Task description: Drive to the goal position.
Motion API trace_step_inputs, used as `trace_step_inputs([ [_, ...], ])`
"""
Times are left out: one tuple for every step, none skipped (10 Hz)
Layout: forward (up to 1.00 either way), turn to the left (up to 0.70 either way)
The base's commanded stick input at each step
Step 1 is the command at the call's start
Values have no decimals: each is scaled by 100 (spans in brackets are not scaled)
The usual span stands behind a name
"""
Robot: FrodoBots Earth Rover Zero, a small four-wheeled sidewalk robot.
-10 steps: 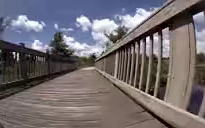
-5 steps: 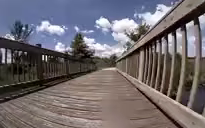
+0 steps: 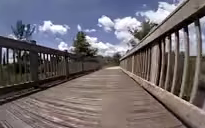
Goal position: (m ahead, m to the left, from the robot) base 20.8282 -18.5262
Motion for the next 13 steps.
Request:
trace_step_inputs([
  [65,-12],
  [65,-32],
  [65,-29],
  [65,0],
  [65,0],
  [66,0],
  [66,0],
  [66,0],
  [66,0],
  [66,0],
  [67,0],
  [67,0],
  [67,0],
])
